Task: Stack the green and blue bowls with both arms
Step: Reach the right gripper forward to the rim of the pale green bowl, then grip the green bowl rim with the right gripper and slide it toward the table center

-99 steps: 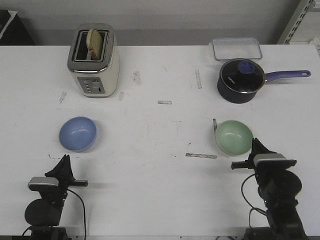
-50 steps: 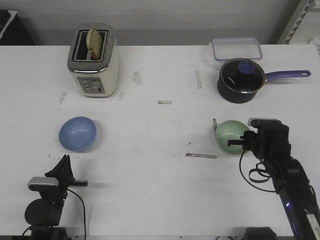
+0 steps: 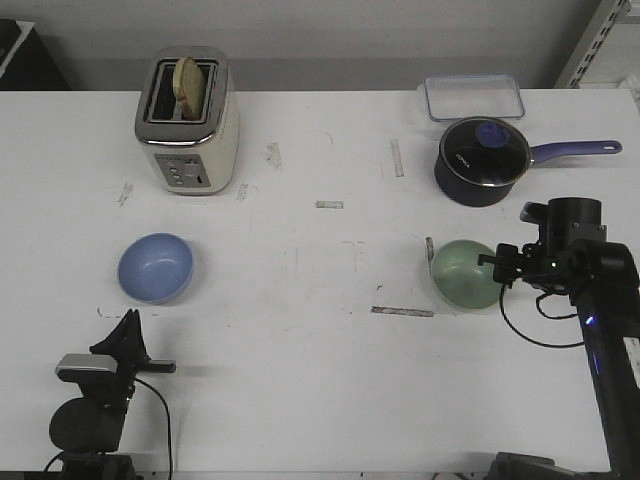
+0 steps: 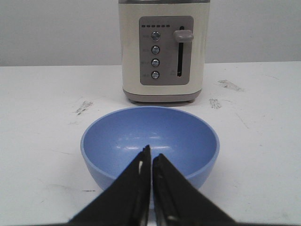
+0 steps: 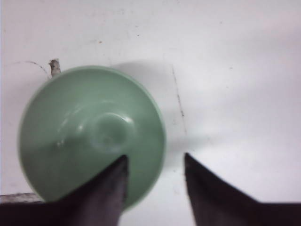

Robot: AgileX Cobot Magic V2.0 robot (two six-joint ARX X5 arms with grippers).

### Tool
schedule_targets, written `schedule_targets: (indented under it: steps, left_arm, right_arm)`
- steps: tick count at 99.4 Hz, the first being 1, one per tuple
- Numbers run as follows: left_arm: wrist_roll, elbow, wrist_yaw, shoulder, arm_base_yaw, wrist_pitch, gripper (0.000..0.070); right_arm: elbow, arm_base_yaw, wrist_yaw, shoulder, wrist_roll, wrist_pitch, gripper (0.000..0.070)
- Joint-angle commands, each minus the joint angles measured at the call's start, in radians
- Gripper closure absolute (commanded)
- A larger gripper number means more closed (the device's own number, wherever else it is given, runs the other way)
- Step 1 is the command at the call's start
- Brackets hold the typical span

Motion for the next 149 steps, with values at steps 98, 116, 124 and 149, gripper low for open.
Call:
schedule_targets:
  steps: [98,116,124,149]
  left_arm:
    - [0.005,-0.021,0.000,-0.002,0.001,0.012,0.0699]
    - [0.005,-0.021,0.000,-0.002,0.001,0.012,0.0699]
    - [0.005,-0.021,0.000,-0.002,0.001,0.012,0.0699]
    - [0.005,-0.021,0.000,-0.002,0.001,0.012,0.0699]
  right_arm:
    - [0.017,-0.047,-0.128,0.306,-0.027,0.109,0.0700]
    - [0.025,-0.029,-0.129,0.278,-0.023,0.101,0.0700]
    - [0.038,0.002,-0.130,0.252,-0.019,0.096,0.0700]
    - [0.063,0.208,-0.129,0.222,0.106,0.119,0.0700]
